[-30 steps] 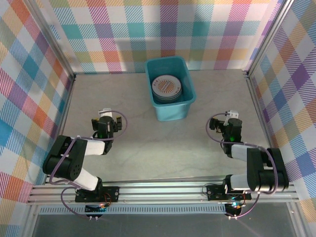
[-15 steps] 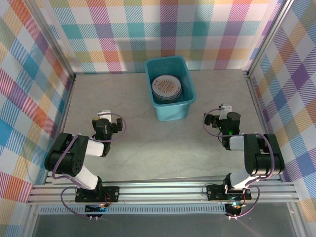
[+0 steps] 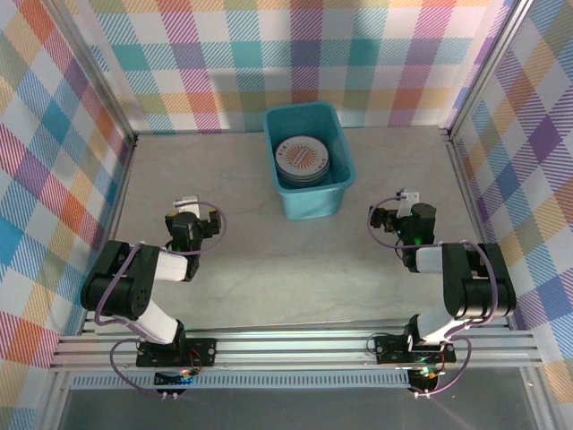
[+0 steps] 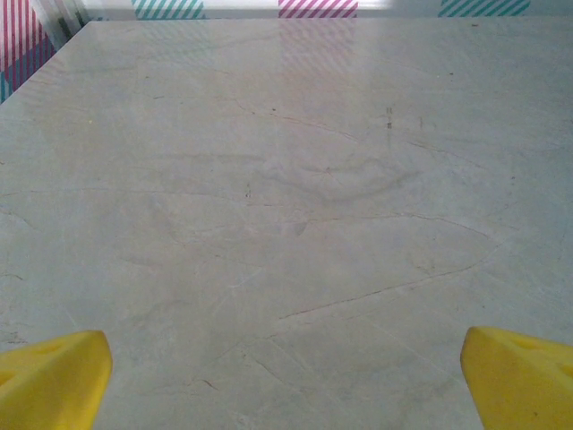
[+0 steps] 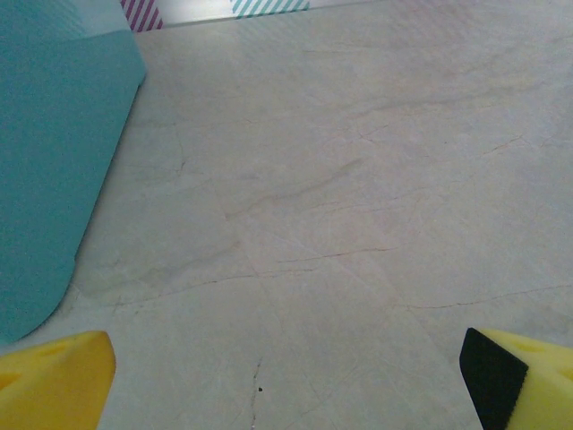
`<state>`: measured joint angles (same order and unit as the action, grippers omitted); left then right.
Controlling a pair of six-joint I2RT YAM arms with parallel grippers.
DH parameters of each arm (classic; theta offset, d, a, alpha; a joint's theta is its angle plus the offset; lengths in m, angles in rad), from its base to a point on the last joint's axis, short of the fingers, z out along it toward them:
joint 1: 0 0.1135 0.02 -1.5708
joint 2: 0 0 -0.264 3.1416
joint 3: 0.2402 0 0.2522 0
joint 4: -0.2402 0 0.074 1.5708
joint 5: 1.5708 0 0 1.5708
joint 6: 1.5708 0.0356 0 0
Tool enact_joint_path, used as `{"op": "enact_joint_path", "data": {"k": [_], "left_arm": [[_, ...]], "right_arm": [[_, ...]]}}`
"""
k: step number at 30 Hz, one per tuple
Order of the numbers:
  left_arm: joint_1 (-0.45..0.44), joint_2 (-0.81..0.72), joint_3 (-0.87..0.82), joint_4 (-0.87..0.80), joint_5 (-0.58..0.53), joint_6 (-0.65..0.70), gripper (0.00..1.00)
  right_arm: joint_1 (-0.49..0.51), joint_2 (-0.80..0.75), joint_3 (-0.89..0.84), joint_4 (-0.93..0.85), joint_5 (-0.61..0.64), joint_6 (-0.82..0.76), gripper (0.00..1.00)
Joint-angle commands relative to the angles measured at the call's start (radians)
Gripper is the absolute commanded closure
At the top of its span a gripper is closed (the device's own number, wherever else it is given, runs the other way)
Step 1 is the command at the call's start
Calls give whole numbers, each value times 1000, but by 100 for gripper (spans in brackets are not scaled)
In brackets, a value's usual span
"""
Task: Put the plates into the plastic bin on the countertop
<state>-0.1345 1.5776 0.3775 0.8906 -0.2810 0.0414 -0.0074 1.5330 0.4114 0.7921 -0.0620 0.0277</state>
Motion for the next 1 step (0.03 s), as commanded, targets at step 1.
{"op": "enact_joint_path", "data": {"k": [1], "left_arm": [[11,2,12,16,-3,-14,0]], "right_arm": [[-3,0,9,12,-16,-20,1]]}}
